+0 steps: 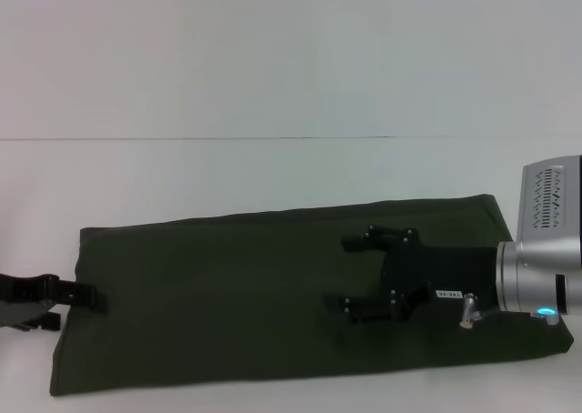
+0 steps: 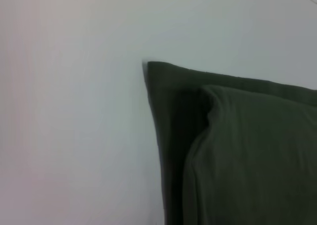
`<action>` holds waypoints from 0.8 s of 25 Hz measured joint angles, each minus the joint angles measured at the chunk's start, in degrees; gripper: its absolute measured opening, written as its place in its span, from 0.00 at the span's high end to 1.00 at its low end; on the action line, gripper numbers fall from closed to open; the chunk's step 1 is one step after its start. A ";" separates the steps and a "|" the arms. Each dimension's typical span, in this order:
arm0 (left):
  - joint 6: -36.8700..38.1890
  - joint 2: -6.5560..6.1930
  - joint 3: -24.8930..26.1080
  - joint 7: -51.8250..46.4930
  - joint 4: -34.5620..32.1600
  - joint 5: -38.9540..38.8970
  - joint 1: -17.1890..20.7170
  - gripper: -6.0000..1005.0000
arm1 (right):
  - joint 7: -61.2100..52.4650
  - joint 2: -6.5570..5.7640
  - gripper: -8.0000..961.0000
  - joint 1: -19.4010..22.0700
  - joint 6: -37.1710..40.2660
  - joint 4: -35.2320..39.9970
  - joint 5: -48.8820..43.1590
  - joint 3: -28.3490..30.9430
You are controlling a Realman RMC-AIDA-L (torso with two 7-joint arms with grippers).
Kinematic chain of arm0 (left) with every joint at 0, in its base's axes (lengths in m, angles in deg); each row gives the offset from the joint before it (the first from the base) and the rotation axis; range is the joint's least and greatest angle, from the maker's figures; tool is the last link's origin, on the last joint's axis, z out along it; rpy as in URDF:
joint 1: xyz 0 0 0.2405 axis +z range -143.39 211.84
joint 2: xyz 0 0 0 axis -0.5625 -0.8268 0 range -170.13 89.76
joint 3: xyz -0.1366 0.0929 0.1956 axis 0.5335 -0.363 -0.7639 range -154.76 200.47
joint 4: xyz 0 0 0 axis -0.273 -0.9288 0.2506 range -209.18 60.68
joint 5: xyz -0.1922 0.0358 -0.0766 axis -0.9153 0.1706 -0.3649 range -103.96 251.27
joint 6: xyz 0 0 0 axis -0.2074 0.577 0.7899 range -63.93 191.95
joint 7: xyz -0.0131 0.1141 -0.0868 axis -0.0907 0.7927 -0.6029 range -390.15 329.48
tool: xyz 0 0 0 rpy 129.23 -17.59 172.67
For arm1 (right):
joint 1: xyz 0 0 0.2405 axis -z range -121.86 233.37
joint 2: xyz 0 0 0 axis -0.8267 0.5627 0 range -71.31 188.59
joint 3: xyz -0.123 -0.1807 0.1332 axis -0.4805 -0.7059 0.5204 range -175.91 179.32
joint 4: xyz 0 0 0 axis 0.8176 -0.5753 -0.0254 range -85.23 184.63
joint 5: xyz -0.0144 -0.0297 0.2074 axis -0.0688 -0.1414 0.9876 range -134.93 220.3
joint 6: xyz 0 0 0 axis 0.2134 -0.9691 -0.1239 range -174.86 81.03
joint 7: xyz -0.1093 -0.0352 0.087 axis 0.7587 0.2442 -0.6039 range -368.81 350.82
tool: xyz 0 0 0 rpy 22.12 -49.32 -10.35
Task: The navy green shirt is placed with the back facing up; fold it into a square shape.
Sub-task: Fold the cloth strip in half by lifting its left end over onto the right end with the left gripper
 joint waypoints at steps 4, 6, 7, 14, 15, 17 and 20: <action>-0.29 0.00 -0.55 0.09 0.00 0.00 -0.03 0.11 | 0.00 0.00 0.03 0.07 0.03 -0.02 0.00 0.00; -0.33 -0.02 -0.77 0.09 -0.01 0.02 -0.04 0.11 | 0.00 0.00 0.03 0.08 0.05 -0.03 0.00 0.00; -0.32 -0.04 -0.90 0.09 -0.05 0.03 -0.03 0.11 | 0.00 0.00 0.03 0.08 0.07 -0.04 -0.01 0.00; -0.19 -0.46 -1.33 0.17 -0.42 0.32 -0.01 0.12 | 0.00 0.00 0.03 0.09 0.09 -0.04 -0.11 0.00; -0.19 -0.49 -1.38 0.19 -0.42 0.47 -0.04 0.12 | 0.00 0.00 0.03 0.09 0.09 -0.04 -0.13 0.00; -0.19 -0.58 -1.48 0.22 -0.47 1.02 -0.14 0.12 | 0.00 0.00 0.03 0.11 0.09 -0.04 -0.17 0.00; -0.08 -0.68 -2.38 0.24 -0.50 1.55 -0.33 0.12 | 0.00 0.00 0.03 0.21 0.11 -0.04 -0.25 0.00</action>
